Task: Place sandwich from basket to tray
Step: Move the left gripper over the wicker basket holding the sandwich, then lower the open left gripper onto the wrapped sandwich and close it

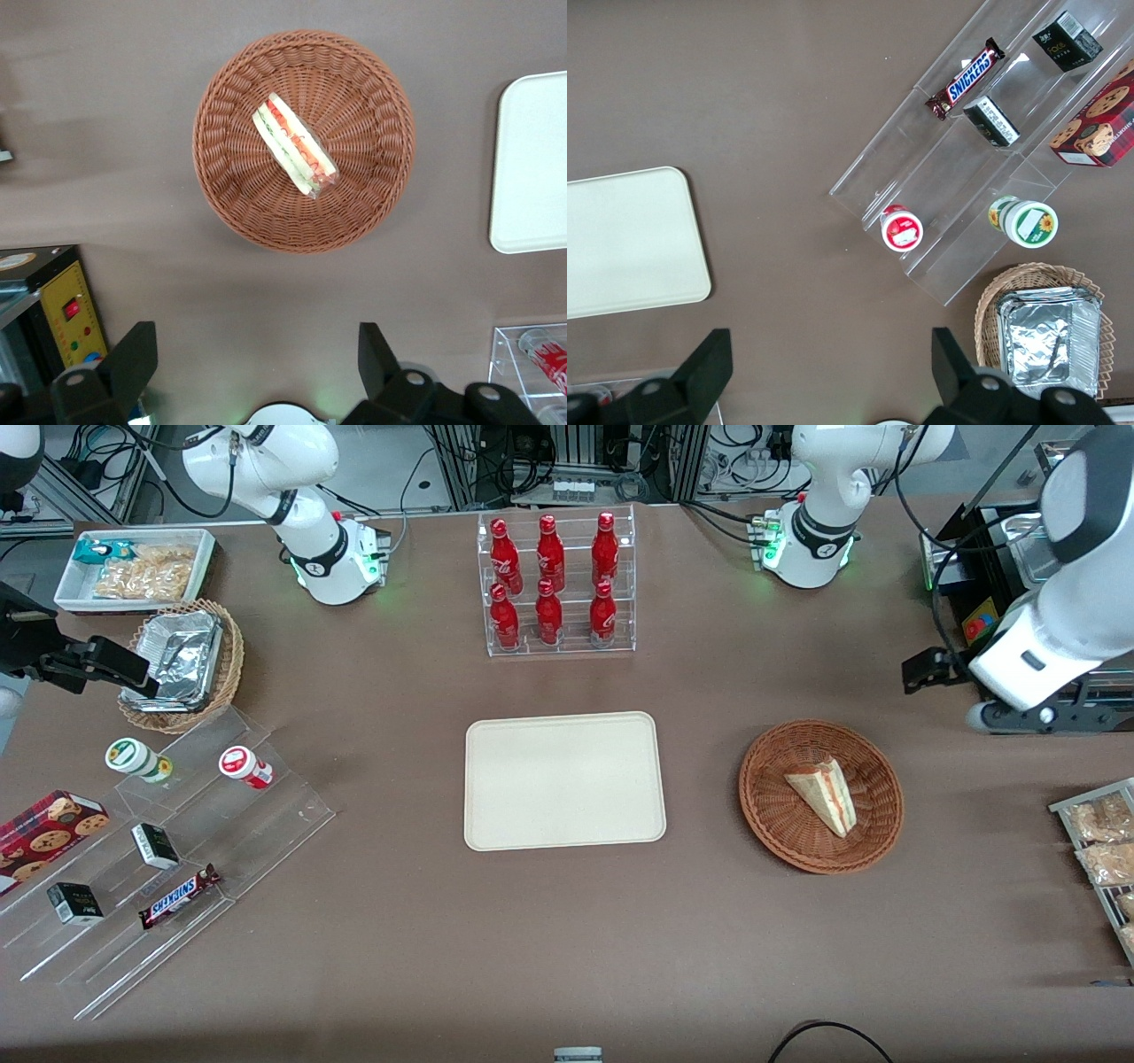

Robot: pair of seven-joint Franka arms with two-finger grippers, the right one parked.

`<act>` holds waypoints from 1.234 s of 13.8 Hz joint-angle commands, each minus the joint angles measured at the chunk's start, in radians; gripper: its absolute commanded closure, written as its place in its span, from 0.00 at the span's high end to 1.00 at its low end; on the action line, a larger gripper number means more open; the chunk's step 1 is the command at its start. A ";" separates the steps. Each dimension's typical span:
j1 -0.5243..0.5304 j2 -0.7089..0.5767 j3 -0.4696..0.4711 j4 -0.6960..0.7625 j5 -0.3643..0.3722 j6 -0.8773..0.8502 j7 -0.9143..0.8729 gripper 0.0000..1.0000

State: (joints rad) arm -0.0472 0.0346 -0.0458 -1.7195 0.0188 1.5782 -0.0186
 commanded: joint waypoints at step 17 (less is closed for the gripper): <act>-0.062 0.070 -0.006 -0.523 0.007 0.747 -0.481 1.00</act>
State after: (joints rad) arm -0.1002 0.0986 -0.0546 -2.2367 0.0191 2.3010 -0.3876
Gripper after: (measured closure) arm 0.000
